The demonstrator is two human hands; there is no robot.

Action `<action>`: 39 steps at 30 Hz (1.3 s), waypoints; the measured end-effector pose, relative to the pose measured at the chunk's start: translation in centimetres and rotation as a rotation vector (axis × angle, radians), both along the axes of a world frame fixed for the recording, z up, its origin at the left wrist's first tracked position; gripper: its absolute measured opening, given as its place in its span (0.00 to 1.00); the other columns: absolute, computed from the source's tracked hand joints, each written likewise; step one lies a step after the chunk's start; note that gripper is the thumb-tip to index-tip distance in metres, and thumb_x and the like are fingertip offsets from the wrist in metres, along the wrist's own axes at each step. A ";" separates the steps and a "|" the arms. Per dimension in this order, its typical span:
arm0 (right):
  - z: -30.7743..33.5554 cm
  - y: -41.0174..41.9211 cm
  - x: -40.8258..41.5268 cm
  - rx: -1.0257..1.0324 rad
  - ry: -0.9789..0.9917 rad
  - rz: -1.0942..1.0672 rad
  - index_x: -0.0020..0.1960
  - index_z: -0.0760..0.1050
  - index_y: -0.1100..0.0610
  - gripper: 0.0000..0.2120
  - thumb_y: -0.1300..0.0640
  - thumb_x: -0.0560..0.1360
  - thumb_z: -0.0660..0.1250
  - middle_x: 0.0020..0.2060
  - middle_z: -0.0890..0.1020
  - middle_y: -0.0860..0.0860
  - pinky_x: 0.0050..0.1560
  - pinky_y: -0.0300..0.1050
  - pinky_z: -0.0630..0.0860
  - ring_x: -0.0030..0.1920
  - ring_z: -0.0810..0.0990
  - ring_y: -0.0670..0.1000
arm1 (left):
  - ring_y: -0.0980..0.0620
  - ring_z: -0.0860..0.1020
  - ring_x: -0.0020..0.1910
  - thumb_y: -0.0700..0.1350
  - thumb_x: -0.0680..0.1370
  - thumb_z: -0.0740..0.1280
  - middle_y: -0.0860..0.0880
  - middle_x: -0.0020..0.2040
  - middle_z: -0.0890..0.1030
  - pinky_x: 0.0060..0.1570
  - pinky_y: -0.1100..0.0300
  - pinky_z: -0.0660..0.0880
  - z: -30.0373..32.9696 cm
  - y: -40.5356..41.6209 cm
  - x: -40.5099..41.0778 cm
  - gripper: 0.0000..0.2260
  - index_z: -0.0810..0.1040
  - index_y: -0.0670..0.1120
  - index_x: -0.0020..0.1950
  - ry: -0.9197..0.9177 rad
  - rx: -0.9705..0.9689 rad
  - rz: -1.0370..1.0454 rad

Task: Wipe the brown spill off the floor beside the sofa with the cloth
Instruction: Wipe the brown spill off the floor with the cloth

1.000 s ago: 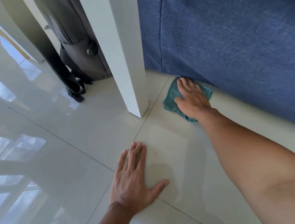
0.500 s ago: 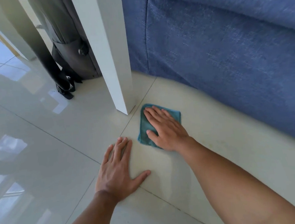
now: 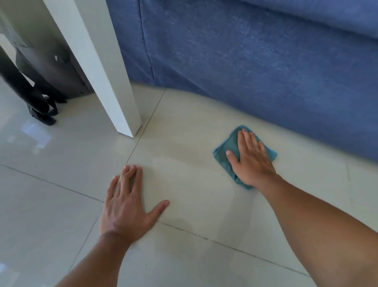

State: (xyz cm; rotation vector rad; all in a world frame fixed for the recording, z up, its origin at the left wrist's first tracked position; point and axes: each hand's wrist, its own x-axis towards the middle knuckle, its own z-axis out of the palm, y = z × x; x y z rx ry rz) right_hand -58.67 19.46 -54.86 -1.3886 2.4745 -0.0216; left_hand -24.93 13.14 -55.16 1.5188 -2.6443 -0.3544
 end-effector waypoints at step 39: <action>-0.3 -13.1 10.5 -0.108 -0.084 0.241 0.84 0.43 0.55 0.40 0.36 0.81 0.53 0.84 0.44 0.50 0.81 0.53 0.37 0.83 0.39 0.51 | 0.48 0.53 0.81 0.75 0.72 0.59 0.44 0.78 0.60 0.79 0.52 0.45 -0.5 -0.4 -0.2 0.49 0.56 0.40 0.80 0.025 0.024 -0.017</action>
